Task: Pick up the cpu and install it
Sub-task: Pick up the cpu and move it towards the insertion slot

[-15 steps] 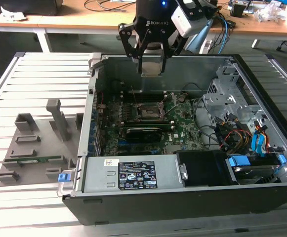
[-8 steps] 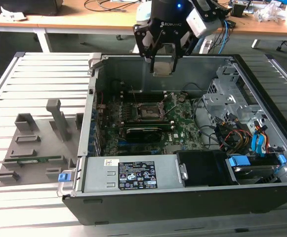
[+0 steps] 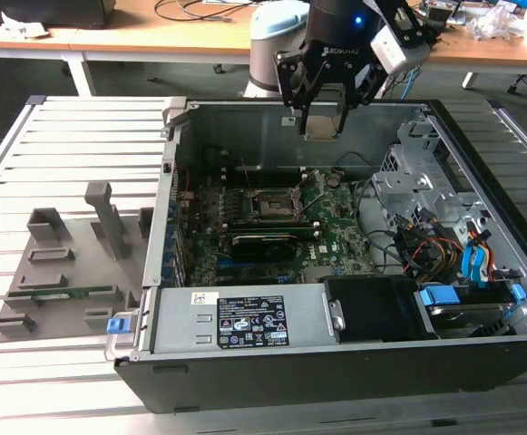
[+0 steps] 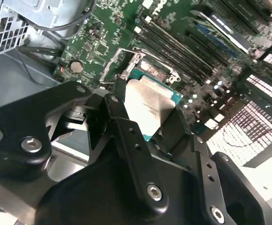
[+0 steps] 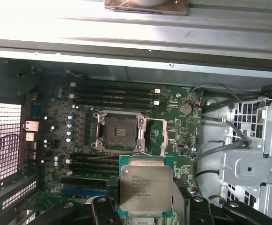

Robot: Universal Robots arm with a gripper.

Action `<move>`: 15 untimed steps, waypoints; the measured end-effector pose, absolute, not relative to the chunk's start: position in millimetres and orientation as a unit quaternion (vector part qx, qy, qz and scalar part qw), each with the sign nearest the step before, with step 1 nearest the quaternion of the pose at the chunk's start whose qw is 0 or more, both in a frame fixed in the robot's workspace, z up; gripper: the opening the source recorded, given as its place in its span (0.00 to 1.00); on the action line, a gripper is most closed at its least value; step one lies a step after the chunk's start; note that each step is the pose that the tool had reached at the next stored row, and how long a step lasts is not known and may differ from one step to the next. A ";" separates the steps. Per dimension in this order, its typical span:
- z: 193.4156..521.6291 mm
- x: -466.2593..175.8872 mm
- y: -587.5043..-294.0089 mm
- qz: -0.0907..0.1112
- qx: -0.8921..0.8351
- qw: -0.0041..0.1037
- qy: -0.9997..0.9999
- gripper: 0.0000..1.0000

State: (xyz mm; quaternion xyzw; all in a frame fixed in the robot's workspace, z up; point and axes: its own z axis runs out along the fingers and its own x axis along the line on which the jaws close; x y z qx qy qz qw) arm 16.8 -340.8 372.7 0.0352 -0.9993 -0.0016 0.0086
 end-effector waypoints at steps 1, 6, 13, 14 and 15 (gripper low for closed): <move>370.2 18.3 -339.4 -0.002 0.035 0.009 -0.999 0.55; 358.7 18.9 -331.4 0.000 0.035 0.009 -0.999 0.55; 347.8 2.4 -331.2 0.014 0.035 0.010 -0.999 0.55; 346.5 1.1 -331.2 0.014 0.035 0.009 -0.999 0.55; 345.3 0.3 -331.2 0.014 0.035 0.009 -0.999 0.55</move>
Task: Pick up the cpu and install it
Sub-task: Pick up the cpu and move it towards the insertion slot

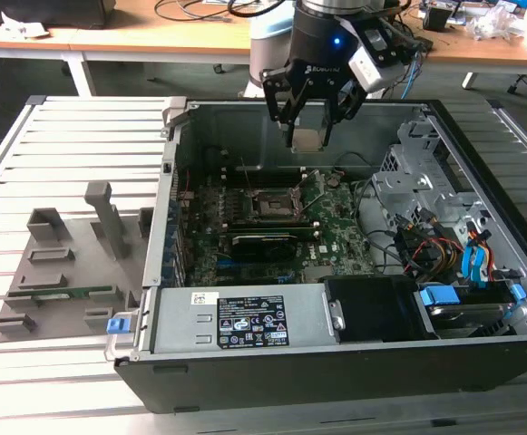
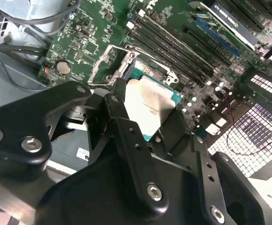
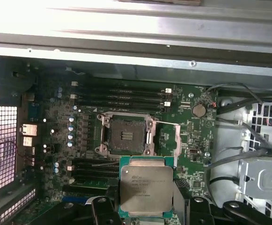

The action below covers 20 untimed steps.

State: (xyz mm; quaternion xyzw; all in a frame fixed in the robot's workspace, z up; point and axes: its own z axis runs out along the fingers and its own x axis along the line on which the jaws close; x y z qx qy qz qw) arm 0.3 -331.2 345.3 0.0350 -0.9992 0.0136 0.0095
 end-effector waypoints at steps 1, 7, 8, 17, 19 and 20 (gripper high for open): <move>342.8 -0.8 -331.2 0.014 0.035 0.009 -0.999 0.55; 332.6 -3.7 -331.2 0.014 0.035 0.009 -0.999 0.55; 328.6 -3.7 -331.2 0.014 0.035 0.009 -0.999 0.55; 317.7 -3.8 -331.2 0.014 0.035 0.009 -0.999 0.55; 317.3 -3.8 -331.2 0.014 0.035 0.009 -0.999 0.55; 317.1 -3.8 -331.2 0.014 0.035 0.009 -0.999 0.55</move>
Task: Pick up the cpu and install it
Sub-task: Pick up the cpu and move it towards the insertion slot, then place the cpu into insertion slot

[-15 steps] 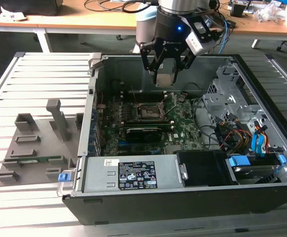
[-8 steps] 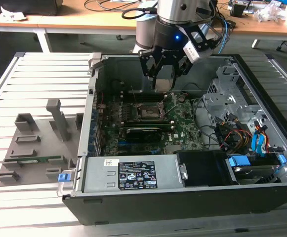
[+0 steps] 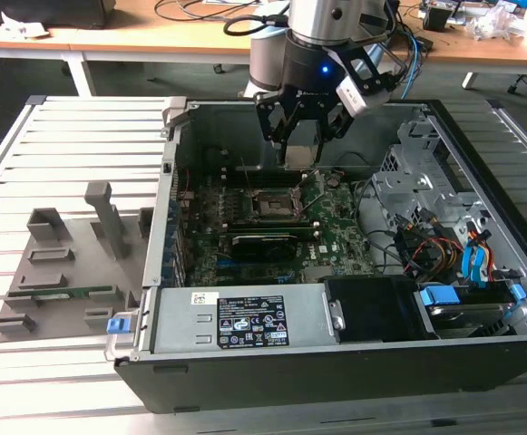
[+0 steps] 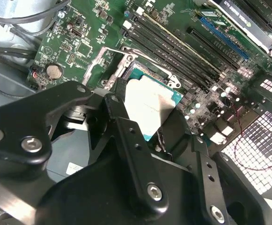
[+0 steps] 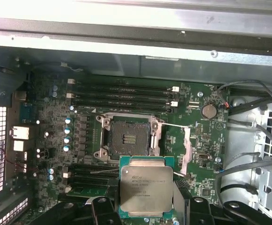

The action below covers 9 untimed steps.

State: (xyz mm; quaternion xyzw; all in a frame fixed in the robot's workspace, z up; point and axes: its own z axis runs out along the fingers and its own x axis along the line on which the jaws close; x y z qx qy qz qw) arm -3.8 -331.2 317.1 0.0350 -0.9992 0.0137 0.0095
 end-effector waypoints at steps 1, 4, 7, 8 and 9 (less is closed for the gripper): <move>316.9 -3.8 -331.2 0.014 0.035 0.009 -0.999 0.55; 316.6 -3.8 -331.2 0.014 0.035 0.009 -0.999 0.55; 316.0 -3.8 -331.2 0.014 0.035 0.009 -0.999 0.55; 316.0 -3.8 -331.2 0.014 0.035 0.009 -0.999 0.55; 315.9 -3.8 -331.2 0.014 0.034 0.009 -0.999 0.55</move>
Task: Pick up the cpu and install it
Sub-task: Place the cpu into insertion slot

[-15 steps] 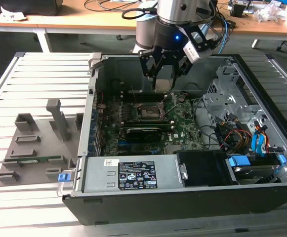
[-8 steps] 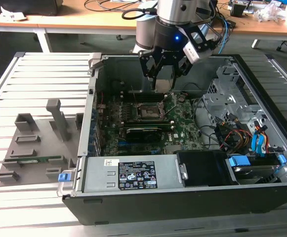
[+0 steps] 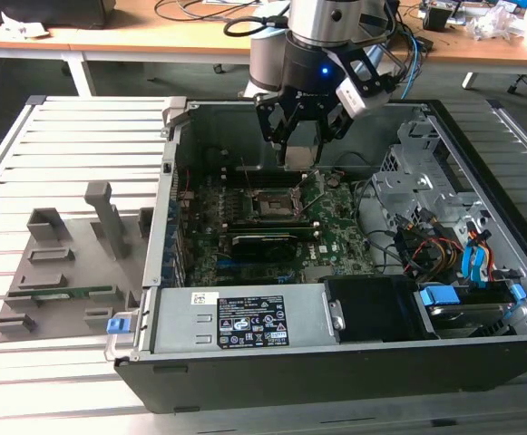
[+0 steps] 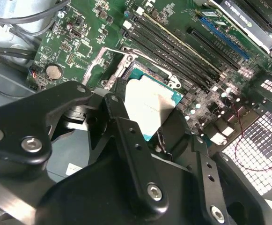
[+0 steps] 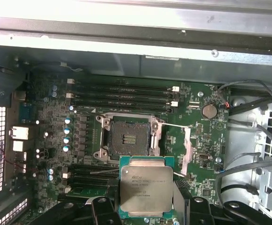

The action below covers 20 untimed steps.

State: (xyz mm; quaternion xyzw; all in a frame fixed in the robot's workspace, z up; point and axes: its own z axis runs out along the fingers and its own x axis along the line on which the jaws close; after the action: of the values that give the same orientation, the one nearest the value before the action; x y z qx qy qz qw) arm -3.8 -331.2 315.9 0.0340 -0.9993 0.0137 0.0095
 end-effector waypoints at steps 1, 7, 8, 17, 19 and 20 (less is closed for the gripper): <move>315.9 -3.8 -331.2 0.014 0.032 0.010 -0.999 0.55; 315.9 -3.8 -331.2 0.013 -0.020 0.010 -1.000 0.55; 315.9 -3.8 -331.2 0.013 -0.028 0.010 -0.999 0.55; 315.9 -3.8 -331.2 0.014 -0.086 0.011 -0.996 0.55; 315.9 -3.8 -331.2 0.015 -0.093 0.011 -0.995 0.55; 315.9 -3.8 -331.2 0.015 -0.099 0.011 -0.995 0.55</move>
State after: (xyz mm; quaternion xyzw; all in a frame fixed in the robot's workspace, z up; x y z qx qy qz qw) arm -3.8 -331.2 315.9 -0.0990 -0.9949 0.0149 0.0111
